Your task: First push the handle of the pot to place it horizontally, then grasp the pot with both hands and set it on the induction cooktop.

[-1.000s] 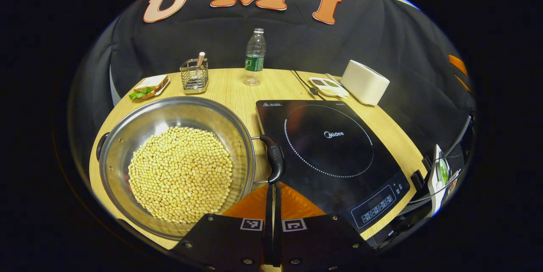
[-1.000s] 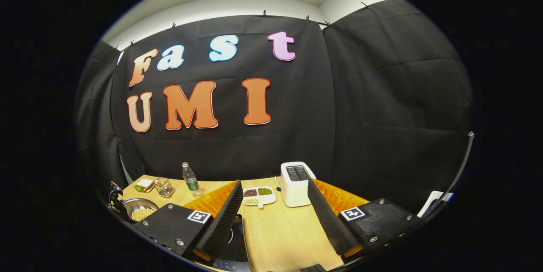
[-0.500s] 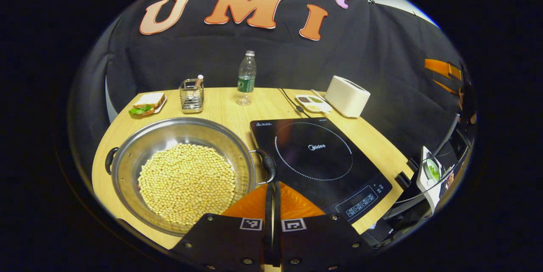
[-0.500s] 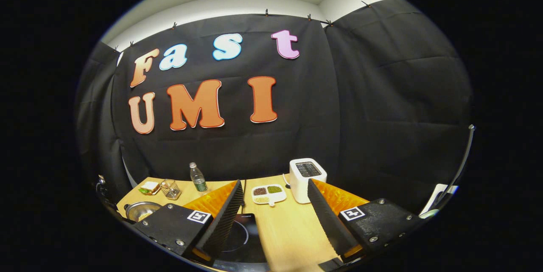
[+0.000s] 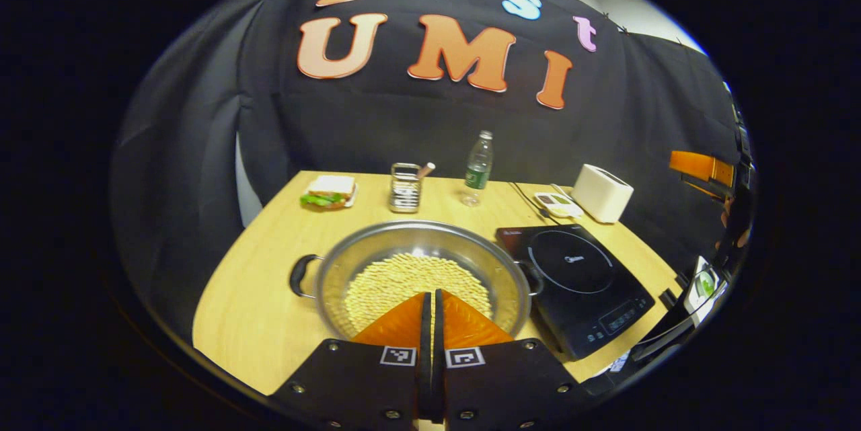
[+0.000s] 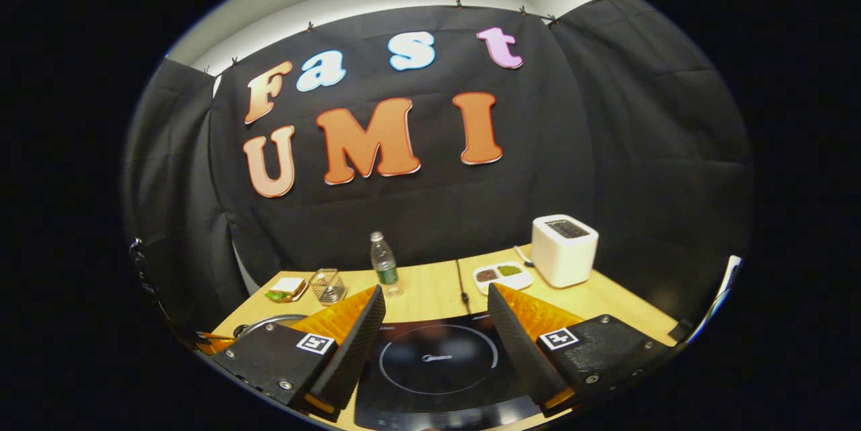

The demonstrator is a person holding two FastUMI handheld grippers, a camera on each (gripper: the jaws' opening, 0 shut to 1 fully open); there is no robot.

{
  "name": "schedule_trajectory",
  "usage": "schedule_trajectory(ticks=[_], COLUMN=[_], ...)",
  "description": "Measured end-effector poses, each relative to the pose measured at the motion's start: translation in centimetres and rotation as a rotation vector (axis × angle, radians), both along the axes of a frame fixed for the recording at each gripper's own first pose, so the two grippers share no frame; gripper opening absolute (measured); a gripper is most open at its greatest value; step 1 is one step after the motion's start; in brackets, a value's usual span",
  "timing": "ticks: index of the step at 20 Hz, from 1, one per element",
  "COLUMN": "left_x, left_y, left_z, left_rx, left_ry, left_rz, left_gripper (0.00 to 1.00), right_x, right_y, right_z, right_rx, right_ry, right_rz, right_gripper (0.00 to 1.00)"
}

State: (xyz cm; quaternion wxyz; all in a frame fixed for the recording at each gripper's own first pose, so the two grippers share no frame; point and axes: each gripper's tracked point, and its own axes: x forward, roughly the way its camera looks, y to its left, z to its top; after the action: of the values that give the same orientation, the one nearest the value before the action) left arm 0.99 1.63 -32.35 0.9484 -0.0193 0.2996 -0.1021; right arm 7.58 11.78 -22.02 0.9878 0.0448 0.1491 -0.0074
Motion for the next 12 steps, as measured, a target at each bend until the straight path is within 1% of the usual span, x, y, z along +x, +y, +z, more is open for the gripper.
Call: schedule_trajectory(ticks=[2, 4, 5, 6, 7, 8, 9, 12], left_x=[0.3, 1.2, 1.9, 2.1, 2.3, 2.4, 2.5, 3.8], left_y=[2.2, 3.6, 4.0, 4.8, 5.2, 5.6, 6.1, 7.2], left_z=[0.9, 1.2, 0.8, 0.5, 0.1, -0.6, -1.2, -3.7], left_rx=[0.039, 0.046, 0.047, 0.041, 0.022, 0.004, -0.019, -0.072], left_ry=[-0.05, -0.087, -0.088, -0.086, -0.078, -0.059, -0.037, 0.018], left_rz=[0.008, 0.018, 0.023, 0.03, 0.034, 0.04, 0.04, 0.069], left_gripper=[0.01, 0.01, 0.04, 0.08, 0.16, 0.33, 0.33, 0.73], right_x=[0.0, -0.4, -0.5, -0.5, -0.6, -0.6, -0.6, -0.1], right_y=[3.8, 7.4, 8.7, 9.8, 10.7, 11.5, 12.0, 12.3], right_z=[-3.4, -6.2, -7.3, -8.3, -9.4, -10.3, -11.1, -13.8], right_rx=[-0.006, -0.001, 0.001, 0.002, -0.001, -0.007, -0.011, -0.039], right_ry=[0.062, 0.11, 0.132, 0.151, 0.169, 0.189, 0.201, 0.253], right_rz=[0.047, 0.089, 0.102, 0.11, 0.116, 0.118, 0.111, 0.08], right_gripper=[0.95, 0.95, 0.96, 0.96, 0.96, 0.96, 0.96, 0.96])
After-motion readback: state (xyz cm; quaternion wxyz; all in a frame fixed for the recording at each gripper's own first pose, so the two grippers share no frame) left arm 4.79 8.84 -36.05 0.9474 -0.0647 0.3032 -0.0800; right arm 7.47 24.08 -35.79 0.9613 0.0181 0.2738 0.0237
